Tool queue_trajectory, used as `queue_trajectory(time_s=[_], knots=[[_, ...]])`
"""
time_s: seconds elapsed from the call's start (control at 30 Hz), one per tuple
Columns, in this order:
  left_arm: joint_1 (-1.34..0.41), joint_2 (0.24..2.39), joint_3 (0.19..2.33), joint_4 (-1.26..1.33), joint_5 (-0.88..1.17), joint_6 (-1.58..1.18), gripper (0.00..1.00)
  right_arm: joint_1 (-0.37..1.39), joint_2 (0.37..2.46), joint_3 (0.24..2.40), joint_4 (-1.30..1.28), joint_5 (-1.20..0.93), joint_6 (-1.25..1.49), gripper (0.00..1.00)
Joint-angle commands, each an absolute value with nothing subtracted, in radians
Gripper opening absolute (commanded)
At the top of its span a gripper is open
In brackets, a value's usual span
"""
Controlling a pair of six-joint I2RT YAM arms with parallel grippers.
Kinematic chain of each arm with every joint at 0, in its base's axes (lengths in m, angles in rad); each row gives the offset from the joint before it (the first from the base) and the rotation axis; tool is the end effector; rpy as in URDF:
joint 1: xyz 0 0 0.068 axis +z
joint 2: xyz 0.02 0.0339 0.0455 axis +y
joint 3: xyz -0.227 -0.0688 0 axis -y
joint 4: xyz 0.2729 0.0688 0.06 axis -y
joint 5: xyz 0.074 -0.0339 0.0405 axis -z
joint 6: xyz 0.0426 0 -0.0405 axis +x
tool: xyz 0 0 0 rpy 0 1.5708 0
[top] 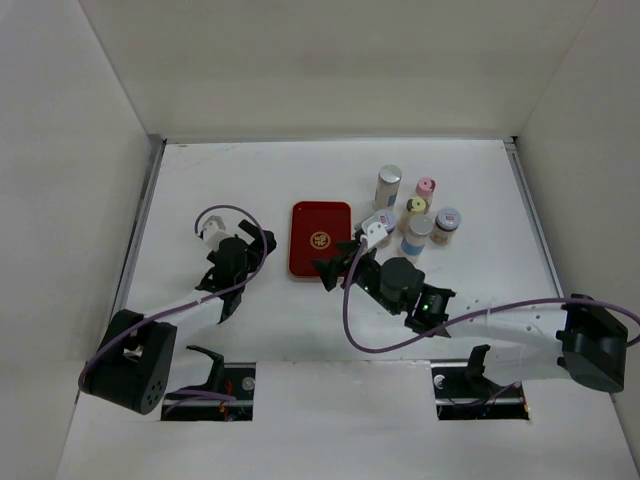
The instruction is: Organize the condiment bottles
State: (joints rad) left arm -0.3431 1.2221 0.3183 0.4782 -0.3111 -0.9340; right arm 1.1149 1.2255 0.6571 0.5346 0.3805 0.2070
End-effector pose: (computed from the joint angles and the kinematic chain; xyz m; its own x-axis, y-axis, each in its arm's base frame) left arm 0.2518 -0.0761 0.1022 -0.2776 -0.7136 -0.6432 -0.2783 0.7005 -0.6571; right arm 0.1546 0.2794 0.2269 -0.1523 0.1228 -0.9807 -0.6529 0.7324 0.1931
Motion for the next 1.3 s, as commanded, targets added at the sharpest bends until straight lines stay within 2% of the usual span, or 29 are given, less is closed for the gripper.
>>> queue_trajectory(time_s=[0.0,0.1,0.17,0.2,0.23,0.3,0.33,0.4,0.47,0.5,0.57,0.6,0.7,0.87,1.27], knots=[[-0.346,1.195,0.348,0.485,-0.331,-0.923,1.00,1.130,1.224,0.658,0.615,0.365,0.187,0.78],[-0.341,1.198,0.350,0.492,-0.324,-0.923,1.00,1.128,1.213,0.660,0.600,0.388,0.178,0.76],[-0.341,1.195,0.354,0.485,-0.327,-0.922,1.00,1.113,1.201,0.658,0.592,0.403,0.187,0.69],[-0.347,1.193,0.350,0.494,-0.333,-0.919,1.00,1.092,1.195,0.661,0.586,0.406,0.189,0.62],[-0.349,1.196,0.347,0.498,-0.340,-0.917,1.00,1.069,1.192,0.672,0.569,0.413,0.192,0.52],[-0.350,1.218,0.356,0.505,-0.342,-0.914,1.00,1.021,1.184,0.721,0.482,0.452,0.213,0.24],[-0.347,1.224,0.365,0.497,-0.336,-0.914,1.00,0.994,1.183,0.759,0.413,0.480,0.242,0.16],[-0.347,1.220,0.365,0.498,-0.327,-0.910,1.00,0.931,1.198,0.827,0.278,0.505,0.302,0.13],[-0.352,1.209,0.351,0.503,-0.331,-0.902,1.00,0.845,1.229,0.886,0.151,0.514,0.346,0.16],[-0.351,1.207,0.350,0.500,-0.331,-0.899,1.00,0.800,1.239,0.906,0.100,0.521,0.365,0.23],[-0.334,1.203,0.350,0.491,-0.319,-0.893,1.00,0.718,1.261,0.936,0.020,0.531,0.406,0.51],[-0.328,1.197,0.347,0.489,-0.313,-0.893,1.00,0.681,1.276,0.954,-0.010,0.523,0.413,0.60],[-0.326,1.178,0.333,0.497,-0.299,-0.893,1.00,0.621,1.331,1.003,-0.075,0.480,0.400,0.80],[-0.317,1.177,0.324,0.498,-0.279,-0.897,1.00,0.593,1.471,1.098,-0.150,0.454,0.365,0.89],[-0.306,1.220,0.328,0.515,-0.229,-0.913,1.00,0.525,1.649,1.236,-0.279,0.390,0.333,0.88]])
